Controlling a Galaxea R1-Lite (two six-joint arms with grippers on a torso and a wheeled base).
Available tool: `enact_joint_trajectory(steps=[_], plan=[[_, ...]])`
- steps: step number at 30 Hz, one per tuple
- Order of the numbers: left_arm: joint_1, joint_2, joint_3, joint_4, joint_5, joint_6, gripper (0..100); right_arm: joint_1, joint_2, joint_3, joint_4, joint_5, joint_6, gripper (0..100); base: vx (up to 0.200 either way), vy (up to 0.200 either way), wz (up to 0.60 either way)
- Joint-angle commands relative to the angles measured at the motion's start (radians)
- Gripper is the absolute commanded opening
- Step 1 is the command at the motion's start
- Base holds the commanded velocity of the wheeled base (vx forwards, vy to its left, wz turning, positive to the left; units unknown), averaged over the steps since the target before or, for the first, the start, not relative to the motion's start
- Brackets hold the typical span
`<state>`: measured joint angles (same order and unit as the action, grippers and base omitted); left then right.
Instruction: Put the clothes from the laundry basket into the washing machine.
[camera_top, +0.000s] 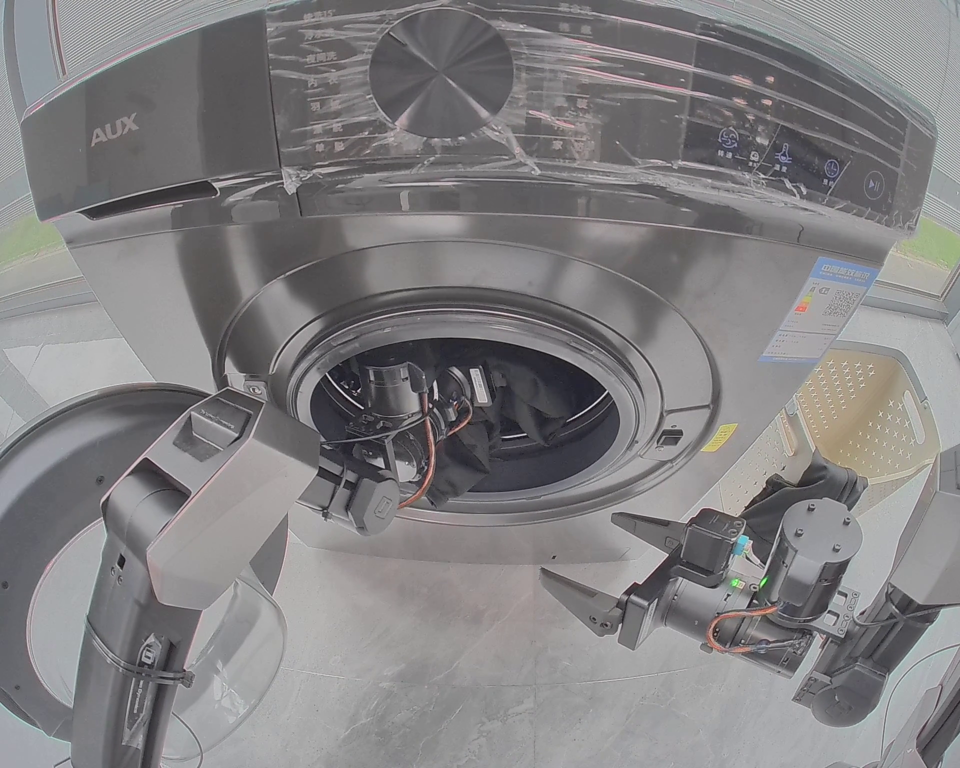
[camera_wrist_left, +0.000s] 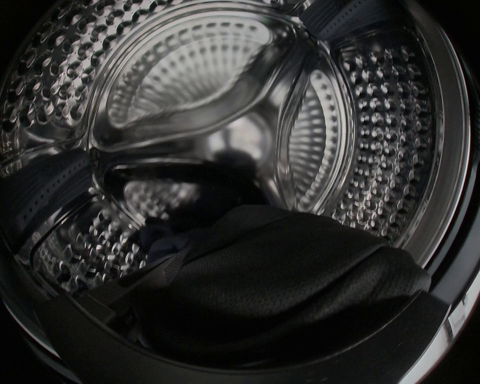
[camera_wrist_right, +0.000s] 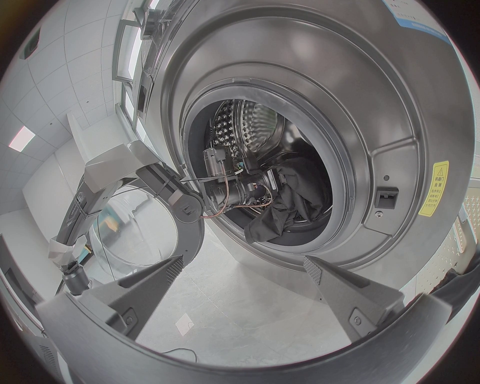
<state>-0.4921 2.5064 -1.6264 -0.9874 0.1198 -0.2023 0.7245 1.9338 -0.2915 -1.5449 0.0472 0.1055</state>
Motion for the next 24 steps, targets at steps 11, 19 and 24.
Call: enact_joint_trajectory(steps=[11,19,24], plan=[[-0.019,-0.052,0.189,0.136,-0.011,0.009,100,0.001,0.005,0.0,-0.001,0.0,0.0,100,0.0,0.0,0.0],[-0.02,0.005,0.192,0.135,-0.012,0.044,0,0.001,0.007,0.0,-0.001,0.0,0.0,100,0.0,0.0,0.0],[-0.022,0.019,0.175,0.133,-0.012,0.046,0,0.001,0.007,0.0,-0.001,0.0,0.0,100,0.0,0.0,0.0]])
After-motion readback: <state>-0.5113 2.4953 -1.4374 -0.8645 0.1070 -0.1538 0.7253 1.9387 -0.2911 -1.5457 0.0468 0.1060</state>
